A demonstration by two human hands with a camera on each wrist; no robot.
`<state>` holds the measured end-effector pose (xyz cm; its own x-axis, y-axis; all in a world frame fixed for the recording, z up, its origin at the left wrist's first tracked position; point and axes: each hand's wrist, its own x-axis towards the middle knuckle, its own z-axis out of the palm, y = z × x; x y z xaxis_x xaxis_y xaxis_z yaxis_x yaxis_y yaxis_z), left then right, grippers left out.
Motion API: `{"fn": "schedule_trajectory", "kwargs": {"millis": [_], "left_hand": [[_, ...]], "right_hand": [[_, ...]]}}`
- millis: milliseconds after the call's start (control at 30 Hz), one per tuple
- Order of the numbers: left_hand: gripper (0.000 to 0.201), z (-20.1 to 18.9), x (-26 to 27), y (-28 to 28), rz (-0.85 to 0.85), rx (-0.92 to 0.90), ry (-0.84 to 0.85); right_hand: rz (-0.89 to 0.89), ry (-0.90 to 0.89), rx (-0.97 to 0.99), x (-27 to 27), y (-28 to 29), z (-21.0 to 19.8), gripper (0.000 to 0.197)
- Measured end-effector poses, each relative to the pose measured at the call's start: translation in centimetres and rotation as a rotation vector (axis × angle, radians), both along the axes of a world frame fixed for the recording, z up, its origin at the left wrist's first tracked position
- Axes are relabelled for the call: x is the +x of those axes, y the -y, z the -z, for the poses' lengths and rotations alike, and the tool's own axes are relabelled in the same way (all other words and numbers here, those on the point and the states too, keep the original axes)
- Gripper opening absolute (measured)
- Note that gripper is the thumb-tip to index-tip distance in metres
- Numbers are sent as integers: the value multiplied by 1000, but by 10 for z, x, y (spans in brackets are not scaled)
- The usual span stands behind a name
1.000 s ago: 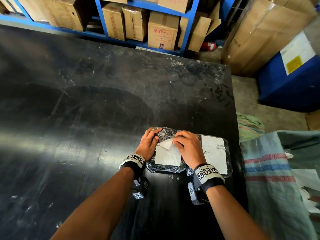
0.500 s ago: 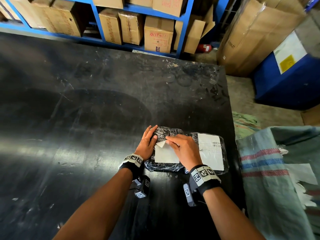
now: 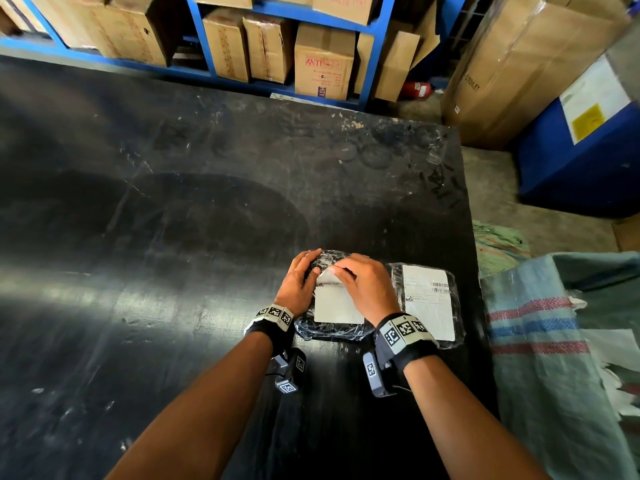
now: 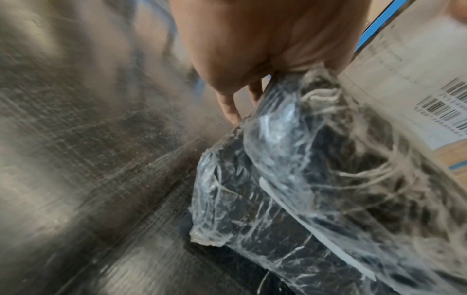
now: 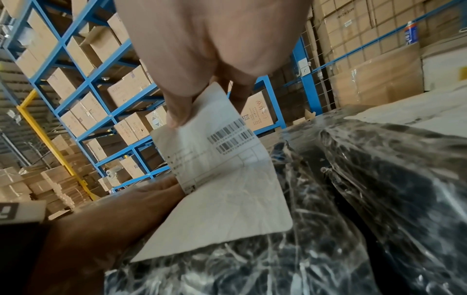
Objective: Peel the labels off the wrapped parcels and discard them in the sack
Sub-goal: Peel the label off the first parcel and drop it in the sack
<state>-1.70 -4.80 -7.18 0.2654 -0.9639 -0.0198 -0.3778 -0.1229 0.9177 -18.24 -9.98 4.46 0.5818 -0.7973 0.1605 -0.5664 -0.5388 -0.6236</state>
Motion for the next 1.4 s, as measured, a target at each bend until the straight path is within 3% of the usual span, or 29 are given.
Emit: {"fn": "schedule_trajectory", "kwargs": {"millis": [333, 667, 967, 1100, 1400], "left_hand": [[44, 1, 4, 3, 26, -27, 60], [42, -2, 7, 5, 43, 10, 133], [41, 3, 8, 6, 59, 5, 192], [41, -3, 7, 6, 58, 33, 181], [51, -45, 13, -7, 140, 218, 93]], "right_hand": [[-36, 78, 24, -4, 0, -33, 11], [-16, 112, 34, -13, -9, -41, 14], [202, 340, -146, -15, 27, -106, 15], [153, 273, -122, -14, 23, -101, 14], [241, 260, -81, -25, 3, -90, 12]]}}
